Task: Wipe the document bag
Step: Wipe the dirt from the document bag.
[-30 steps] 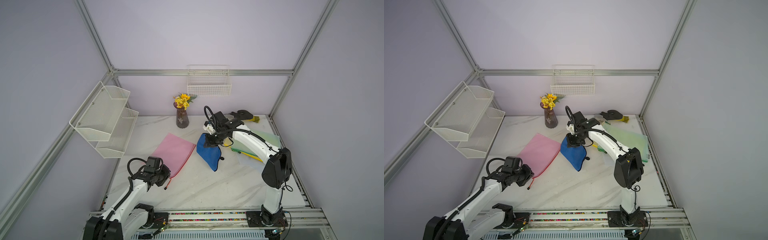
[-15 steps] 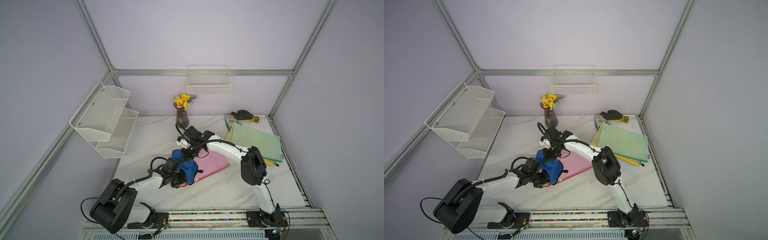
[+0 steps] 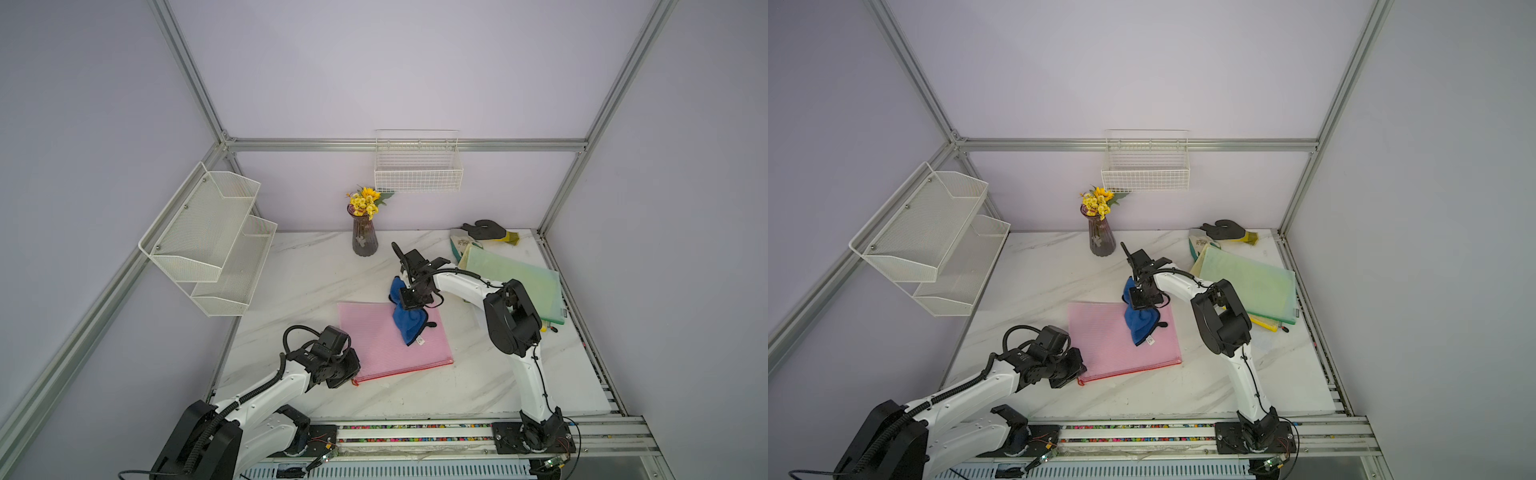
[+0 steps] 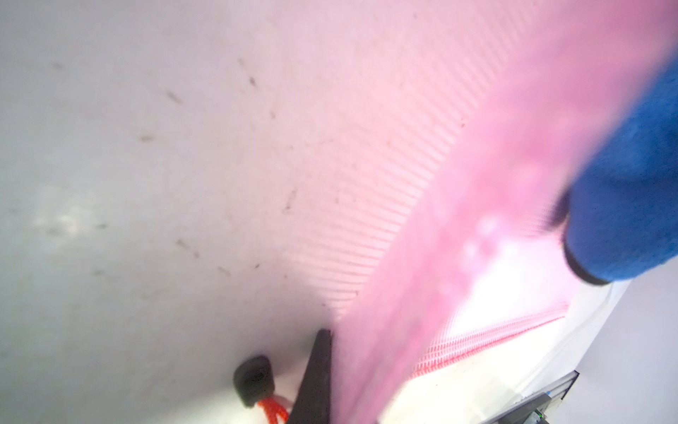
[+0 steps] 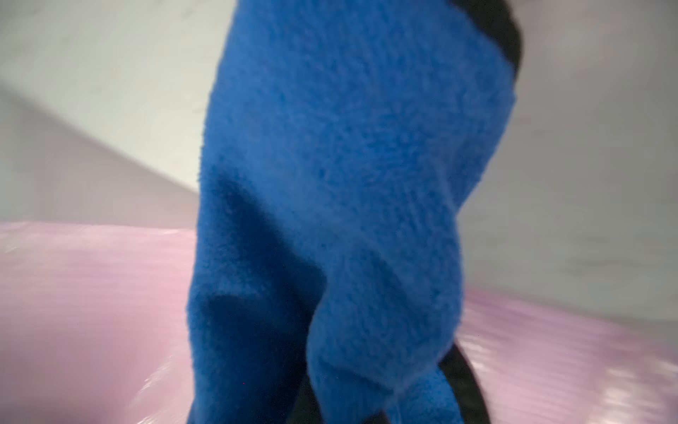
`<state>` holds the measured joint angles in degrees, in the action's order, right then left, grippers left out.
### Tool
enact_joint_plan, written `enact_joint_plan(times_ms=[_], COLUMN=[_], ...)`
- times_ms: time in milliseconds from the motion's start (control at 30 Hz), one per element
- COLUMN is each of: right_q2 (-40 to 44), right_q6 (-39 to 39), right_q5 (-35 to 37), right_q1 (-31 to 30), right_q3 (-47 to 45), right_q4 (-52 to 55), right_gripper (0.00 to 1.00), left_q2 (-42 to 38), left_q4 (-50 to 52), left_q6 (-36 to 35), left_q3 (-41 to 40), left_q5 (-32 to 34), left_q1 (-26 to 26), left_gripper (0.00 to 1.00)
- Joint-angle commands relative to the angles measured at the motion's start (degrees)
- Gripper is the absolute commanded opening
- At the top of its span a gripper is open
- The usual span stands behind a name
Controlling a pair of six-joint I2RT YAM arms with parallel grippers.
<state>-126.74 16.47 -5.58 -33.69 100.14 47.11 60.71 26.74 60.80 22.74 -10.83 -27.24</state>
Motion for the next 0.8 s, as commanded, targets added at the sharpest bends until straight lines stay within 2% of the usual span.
enact_joint_plan(times_ms=[0,67,133,200,233,300,367,433,533,667,767], right_q2=[1.5,4.2,5.3,5.3,5.4,3.4,-0.4,-2.8,0.3,8.4,11.4], right_q6=[-5.6,-8.9,-9.7,-7.7,-5.2,0.0,1.7,1.5,3.6,3.3,0.4], right_q5=[12.9,5.7,-6.4,-20.8,-25.7,-30.8,-34.1,-30.6,-23.2,-6.0,5.8], right_q1=[-1.7,-5.2,-8.8,-11.4,-12.4,-14.0,-14.6,-15.1,-10.4,-0.8,3.6], right_q3=[-2.3,-2.0,0.7,2.9,2.9,3.6,5.7,6.4,-3.0,-13.4,-15.0], right_q4=[7.6,8.1,10.5,8.5,5.6,1.1,1.9,5.5,5.3,6.7,9.0], right_gripper=[0.0,0.0,0.0,0.0,0.0,0.0,0.0,0.0,0.0,0.0,0.0], left_q2=[-0.7,-0.1,1.5,4.6,6.0,9.2,11.0,11.9,11.8,9.9,8.7], left_q4=[8.0,6.9,4.7,3.3,2.6,1.2,0.2,-0.6,-0.2,1.8,4.4], left_q6=[0.8,0.5,0.0,-0.7,-1.2,-2.0,-1.9,-1.6,-1.6,-2.5,-5.0], left_q3=[-0.9,-0.5,0.4,2.0,2.7,4.3,5.6,6.1,6.2,5.2,4.7], left_q5=[5.4,6.2,6.4,6.3,5.8,4.9,4.9,4.9,4.9,3.4,1.7], left_q1=[0.9,1.4,1.8,2.4,2.8,3.2,3.4,3.7,4.0,4.2,4.1], left_gripper=[0.0,0.0,0.0,0.0,0.0,0.0,0.0,0.0,0.0,0.0,0.0])
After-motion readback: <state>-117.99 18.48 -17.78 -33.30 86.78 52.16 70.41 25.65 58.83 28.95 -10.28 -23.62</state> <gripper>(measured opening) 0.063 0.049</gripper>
